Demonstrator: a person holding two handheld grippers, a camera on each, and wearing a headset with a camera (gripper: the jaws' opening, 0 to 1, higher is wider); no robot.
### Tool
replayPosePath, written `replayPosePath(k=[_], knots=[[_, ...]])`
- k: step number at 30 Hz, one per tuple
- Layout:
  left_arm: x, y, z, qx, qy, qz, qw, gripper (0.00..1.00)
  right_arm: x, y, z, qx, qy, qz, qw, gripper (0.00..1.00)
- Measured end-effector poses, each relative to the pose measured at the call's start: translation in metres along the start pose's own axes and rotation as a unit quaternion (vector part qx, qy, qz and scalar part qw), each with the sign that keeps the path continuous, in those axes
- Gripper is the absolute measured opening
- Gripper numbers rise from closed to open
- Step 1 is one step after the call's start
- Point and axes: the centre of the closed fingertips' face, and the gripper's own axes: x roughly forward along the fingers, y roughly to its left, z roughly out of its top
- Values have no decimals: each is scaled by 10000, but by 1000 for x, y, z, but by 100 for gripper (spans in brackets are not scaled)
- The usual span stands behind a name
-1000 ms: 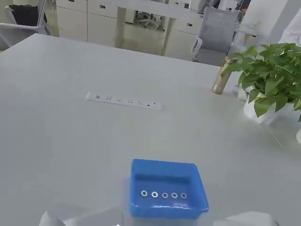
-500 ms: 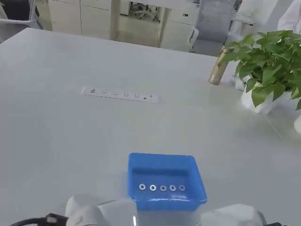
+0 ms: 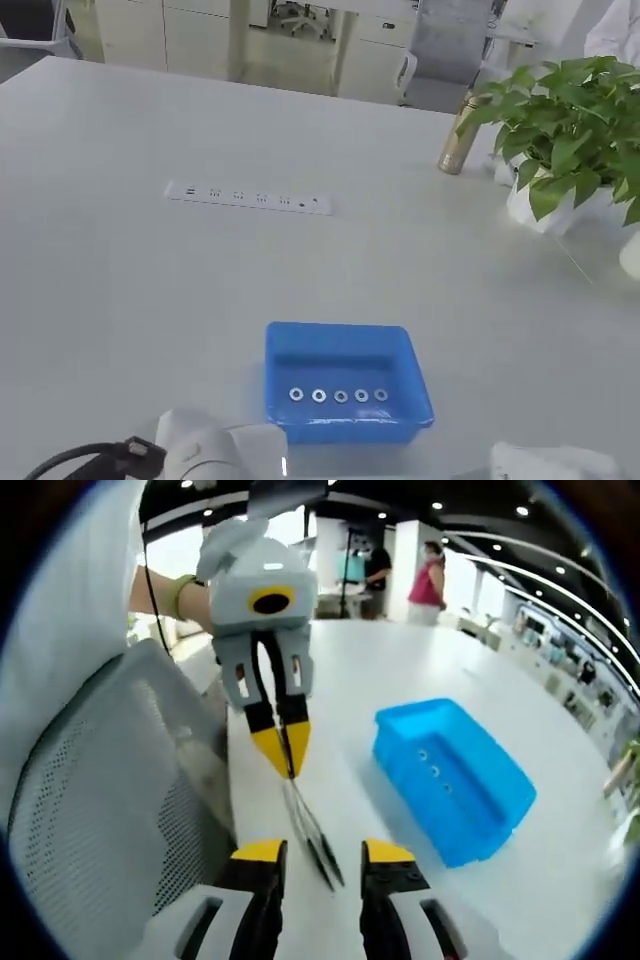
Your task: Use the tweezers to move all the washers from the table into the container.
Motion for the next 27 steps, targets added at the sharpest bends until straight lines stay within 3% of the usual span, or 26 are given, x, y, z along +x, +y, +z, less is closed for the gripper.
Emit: replayPosePath(k=[2,5,8,9,11,13,14,16,20,22,24,26,27], knots=[[3,1,-2,15,108,-25,9999,0,-16,-4,2,278,-179,-196,9993,26],[5,2,-6,63,304,-43,9995,0,-44,-21,7,724,-560,-632,9938,29],[6,3,-6,133,393,-93,9991,0,-76,-42,13,1142,-1045,-1118,9816,34],[6,4,-6,115,399,-104,9991,0,-80,-44,14,1172,-1103,-1175,9799,36],[5,3,-5,85,434,-131,9989,0,-97,-51,18,1344,-1377,-1425,9709,38],[5,3,-6,137,483,-136,9986,0,-111,-56,24,1533,-1728,-1624,9593,41],[5,5,-7,206,498,-91,9985,0,-117,-57,27,1657,-1964,-1700,9513,43],[1,7,-4,199,391,28,9990,0,-125,-61,28,1806,-2218,-1845,9403,46],[-12,9,9,-535,-116,254,9982,11,-130,-63,25,1787,-2229,-1994,9373,50],[-24,12,17,-897,-516,473,9935,15,-134,-65,31,1779,-2386,-2040,9326,53],[-40,14,27,-1330,-1035,742,9829,22,-142,-71,44,1661,-2706,-2168,9231,62],[-60,17,35,-1766,-1564,1086,9657,31,-149,-77,53,1681,-2995,-2225,9124,75],[-72,19,38,-1940,-1842,1335,9543,36,-153,-79,57,1687,-3102,-2243,9083,79]])
